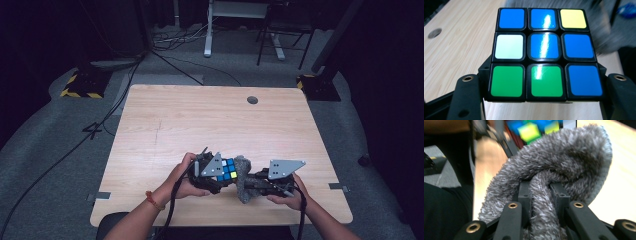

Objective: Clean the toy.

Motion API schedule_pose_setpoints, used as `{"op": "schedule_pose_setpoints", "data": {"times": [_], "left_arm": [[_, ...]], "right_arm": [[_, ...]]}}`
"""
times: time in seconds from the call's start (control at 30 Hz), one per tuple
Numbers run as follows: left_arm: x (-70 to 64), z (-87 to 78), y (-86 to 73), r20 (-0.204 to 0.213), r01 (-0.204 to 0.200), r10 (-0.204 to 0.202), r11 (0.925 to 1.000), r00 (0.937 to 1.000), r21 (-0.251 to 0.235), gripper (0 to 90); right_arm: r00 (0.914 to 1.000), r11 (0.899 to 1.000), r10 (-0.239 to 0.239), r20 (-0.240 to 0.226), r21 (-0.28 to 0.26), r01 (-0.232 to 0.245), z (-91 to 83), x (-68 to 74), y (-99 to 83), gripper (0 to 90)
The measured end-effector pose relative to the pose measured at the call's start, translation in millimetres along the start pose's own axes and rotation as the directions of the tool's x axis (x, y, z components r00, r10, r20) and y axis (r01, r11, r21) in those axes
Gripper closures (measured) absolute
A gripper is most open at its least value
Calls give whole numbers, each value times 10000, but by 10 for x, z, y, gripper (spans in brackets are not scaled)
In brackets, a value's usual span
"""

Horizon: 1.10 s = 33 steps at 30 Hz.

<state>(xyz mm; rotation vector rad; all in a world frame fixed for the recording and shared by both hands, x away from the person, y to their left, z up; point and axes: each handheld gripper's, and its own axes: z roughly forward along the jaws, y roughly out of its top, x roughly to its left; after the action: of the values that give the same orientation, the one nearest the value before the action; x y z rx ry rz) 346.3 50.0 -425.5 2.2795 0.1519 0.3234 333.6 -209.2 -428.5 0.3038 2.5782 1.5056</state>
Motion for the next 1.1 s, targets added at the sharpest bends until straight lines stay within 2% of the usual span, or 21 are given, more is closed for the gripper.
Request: {"op": "schedule_pose_setpoints", "data": {"times": [0.03,0.1,0.17,0.23,0.3,0.37,0.43,0.5,0.63,0.73,0.8,0.93,1.0,1.1], "left_arm": [[-11,24,0,77,-106,106,9999,9999,45,334],[-34,60,5,169,-58,56,9999,9998,91,333],[-54,96,-3,481,-2,-2,10000,9988,70,334],[-120,136,16,539,-351,337,9991,9980,246,334],[-159,155,48,536,-531,513,9981,9972,320,334],[-141,124,51,511,-458,452,9989,9977,94,334],[-118,72,65,523,-343,351,9993,9980,-165,334],[-113,40,70,447,-311,321,9992,9985,-237,334],[-80,40,41,431,-279,285,9995,9987,-135,333],[-69,80,21,373,-269,264,9996,9990,133,334],[-79,114,13,492,-312,296,9990,9984,312,333],[-92,161,14,614,-340,311,9983,9976,471,333],[-123,192,15,623,-466,427,9969,9971,626,333],[-131,187,21,556,-524,491,9969,9972,590,333]], "right_arm": [[9999,9999,-118,69,-67,118,-16,20,31,744],[9991,9994,-341,262,-21,342,-30,46,64,742],[9984,9996,-225,513,-150,233,-42,33,55,741],[9965,9998,-144,823,-145,156,-38,-4,33,742],[9947,9998,-157,1017,121,146,-15,-42,6,742],[9938,9996,-86,1105,284,55,-1,-68,-26,743],[9913,9954,-289,1287,939,169,40,-86,-58,742],[9940,9925,-110,1086,1224,-24,96,-113,-118,741],[9970,9947,-95,763,1030,16,112,-104,-117,742],[9993,9990,-5,371,452,-12,44,-75,-77,741],[9997,9998,-56,228,179,52,8,-45,-40,741],[9996,9994,-185,198,-289,191,-47,-8,12,740],[9993,9991,-167,348,-384,180,-56,-4,27,740],[9956,9995,-298,890,120,288,-26,4,38,742]]}}
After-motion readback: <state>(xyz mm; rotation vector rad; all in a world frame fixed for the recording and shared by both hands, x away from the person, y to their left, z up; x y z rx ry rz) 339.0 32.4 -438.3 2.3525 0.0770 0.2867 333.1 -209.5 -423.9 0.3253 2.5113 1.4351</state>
